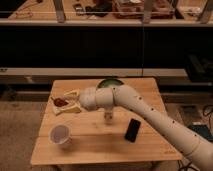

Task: Place the pepper in the ceramic cup

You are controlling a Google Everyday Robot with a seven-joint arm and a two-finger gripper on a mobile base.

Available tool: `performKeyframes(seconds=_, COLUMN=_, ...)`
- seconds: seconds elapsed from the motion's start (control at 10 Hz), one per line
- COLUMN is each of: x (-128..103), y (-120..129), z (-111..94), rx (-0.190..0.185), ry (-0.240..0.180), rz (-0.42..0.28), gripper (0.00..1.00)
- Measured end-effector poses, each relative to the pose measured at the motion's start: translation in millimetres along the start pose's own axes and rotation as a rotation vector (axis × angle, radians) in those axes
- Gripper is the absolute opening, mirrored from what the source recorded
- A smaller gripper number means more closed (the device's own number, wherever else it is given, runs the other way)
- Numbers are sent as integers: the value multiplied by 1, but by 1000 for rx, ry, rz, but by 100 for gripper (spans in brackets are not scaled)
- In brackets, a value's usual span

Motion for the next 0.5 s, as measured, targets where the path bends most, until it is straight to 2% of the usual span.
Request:
performKeyframes(seconds=0.4, x=-1, y=2, z=3, rx=-10, ry=-7, rz=5, gripper=0)
performKeyframes(seconds=0.5, x=-5, y=12, z=18, rx=-49, ry=-25, rz=-1, gripper=0)
